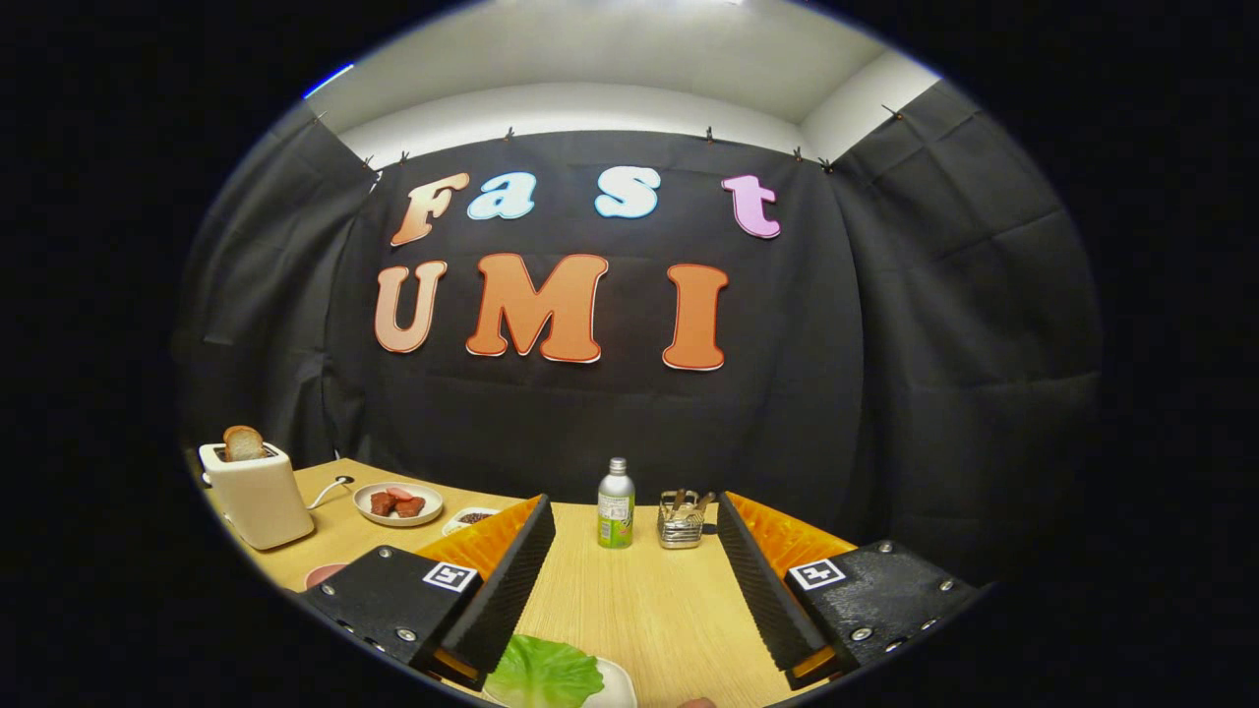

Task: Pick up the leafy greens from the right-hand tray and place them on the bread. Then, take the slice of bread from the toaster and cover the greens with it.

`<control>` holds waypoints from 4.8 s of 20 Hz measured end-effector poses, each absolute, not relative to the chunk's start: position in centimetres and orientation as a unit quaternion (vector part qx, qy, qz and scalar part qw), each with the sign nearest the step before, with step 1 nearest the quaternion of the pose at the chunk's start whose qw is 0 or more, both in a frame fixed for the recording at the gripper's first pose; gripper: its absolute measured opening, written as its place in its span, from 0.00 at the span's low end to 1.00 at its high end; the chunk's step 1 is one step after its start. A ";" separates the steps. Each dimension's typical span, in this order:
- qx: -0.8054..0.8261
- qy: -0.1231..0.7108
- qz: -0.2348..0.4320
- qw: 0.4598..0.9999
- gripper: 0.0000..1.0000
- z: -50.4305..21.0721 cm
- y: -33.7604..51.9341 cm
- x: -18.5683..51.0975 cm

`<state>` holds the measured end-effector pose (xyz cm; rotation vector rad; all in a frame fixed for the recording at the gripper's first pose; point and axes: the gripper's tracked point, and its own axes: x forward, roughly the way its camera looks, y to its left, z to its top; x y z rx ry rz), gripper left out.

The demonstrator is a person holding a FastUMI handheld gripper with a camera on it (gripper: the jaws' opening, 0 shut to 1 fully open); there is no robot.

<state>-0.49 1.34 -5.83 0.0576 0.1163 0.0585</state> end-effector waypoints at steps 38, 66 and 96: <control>-0.044 0.507 0.175 0.843 0.95 -28.7 10.4 -7.9; 0.094 0.402 0.240 0.879 0.02 -20.1 17.4 -5.2; 0.054 0.418 0.356 0.834 0.13 -23.4 31.4 -7.7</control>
